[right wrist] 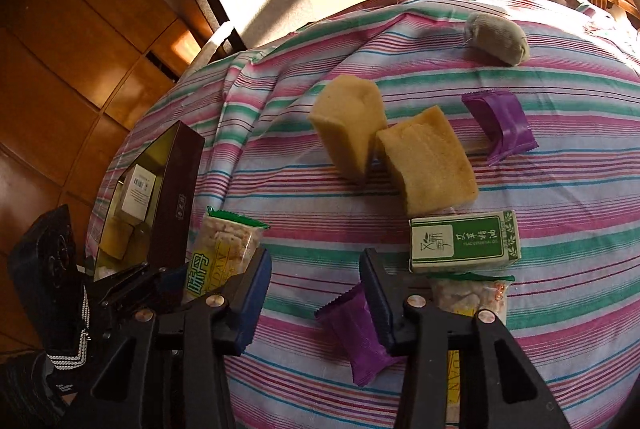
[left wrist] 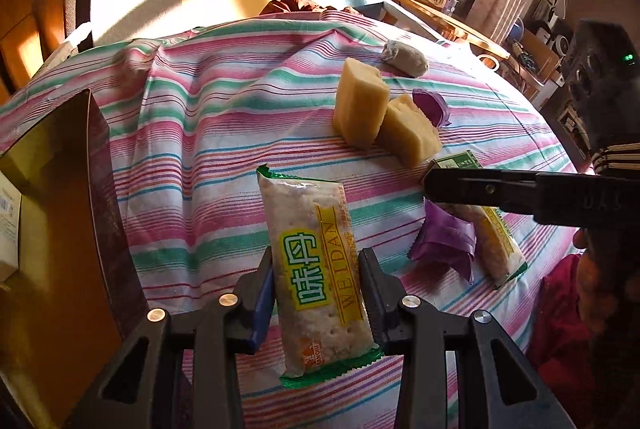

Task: Organize objects
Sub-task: 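Grasp the WEIDAN cracker packet with the left tool, then lift the cracker packet toward the tray while the right tool grasps a purple packet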

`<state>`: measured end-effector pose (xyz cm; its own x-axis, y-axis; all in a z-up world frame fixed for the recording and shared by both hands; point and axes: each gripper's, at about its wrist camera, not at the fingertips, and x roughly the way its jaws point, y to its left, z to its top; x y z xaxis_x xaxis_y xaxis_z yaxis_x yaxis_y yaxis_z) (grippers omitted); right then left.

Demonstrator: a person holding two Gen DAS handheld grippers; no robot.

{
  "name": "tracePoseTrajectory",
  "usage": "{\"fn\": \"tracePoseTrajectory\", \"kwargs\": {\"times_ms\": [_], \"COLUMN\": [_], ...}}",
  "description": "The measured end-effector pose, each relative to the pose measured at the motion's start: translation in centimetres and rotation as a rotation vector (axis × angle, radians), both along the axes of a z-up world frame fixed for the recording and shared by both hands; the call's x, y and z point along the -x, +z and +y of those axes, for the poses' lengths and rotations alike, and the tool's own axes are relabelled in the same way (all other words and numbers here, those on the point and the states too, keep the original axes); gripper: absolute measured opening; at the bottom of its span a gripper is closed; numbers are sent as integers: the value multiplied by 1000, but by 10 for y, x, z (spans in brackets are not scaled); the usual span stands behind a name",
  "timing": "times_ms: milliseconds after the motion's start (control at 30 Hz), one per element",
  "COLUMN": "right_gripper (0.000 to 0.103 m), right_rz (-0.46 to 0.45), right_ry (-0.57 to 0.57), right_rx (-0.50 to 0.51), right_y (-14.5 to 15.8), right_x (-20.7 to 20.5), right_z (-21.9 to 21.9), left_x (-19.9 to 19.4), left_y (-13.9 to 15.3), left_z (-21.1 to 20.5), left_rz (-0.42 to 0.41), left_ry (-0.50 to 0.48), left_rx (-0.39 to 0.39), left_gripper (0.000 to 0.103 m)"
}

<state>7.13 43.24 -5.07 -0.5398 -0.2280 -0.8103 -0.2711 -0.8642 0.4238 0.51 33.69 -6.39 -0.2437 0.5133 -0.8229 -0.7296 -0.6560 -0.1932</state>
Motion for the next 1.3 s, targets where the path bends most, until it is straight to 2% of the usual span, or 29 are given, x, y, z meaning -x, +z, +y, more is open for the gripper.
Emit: {"fn": "tracePoseTrajectory", "kwargs": {"times_ms": [467, 633, 733, 800, 933, 1000, 1033, 1067, 1167, 1300], "right_gripper": [46, 47, 55, 55, 55, 49, 39, 35, 34, 33], "right_rz": [-158, -185, -168, -180, -255, -297, -309, -312, -299, -249], "right_ry": [120, 111, 108, 89, 102, 117, 122, 124, 119, 70], "right_rx": [-149, -214, -226, -236, -256, -281, -301, -313, -342, -319], "right_y": [-9, -6, 1, 3, -9, -17, -19, -21, -24, -25], "right_x": [0, -2, -7, -10, -10, -5, -2, 1, 8, 11], "right_z": [-21, -24, -26, -25, -29, -35, -38, -40, -45, -41], "left_x": [-8, -7, -5, -3, 3, 6, 8, 10, 19, 37], "left_y": [39, 49, 55, 59, 64, 65, 66, 66, 65, 62], "left_z": [-47, -65, -77, -85, -103, -113, -120, -128, -159, -212], "left_rz": [-15, -15, -5, 2, -1, -2, -4, -9, -10, -10], "left_ry": [-1, 16, 29, 41, 72, 90, 102, 116, 179, 310], "left_rx": [-120, -157, -171, -182, -204, -213, -218, -222, -226, -213], "left_gripper": [40, 40, 40, 40, 40, 40, 40, 40, 40, 40]}}
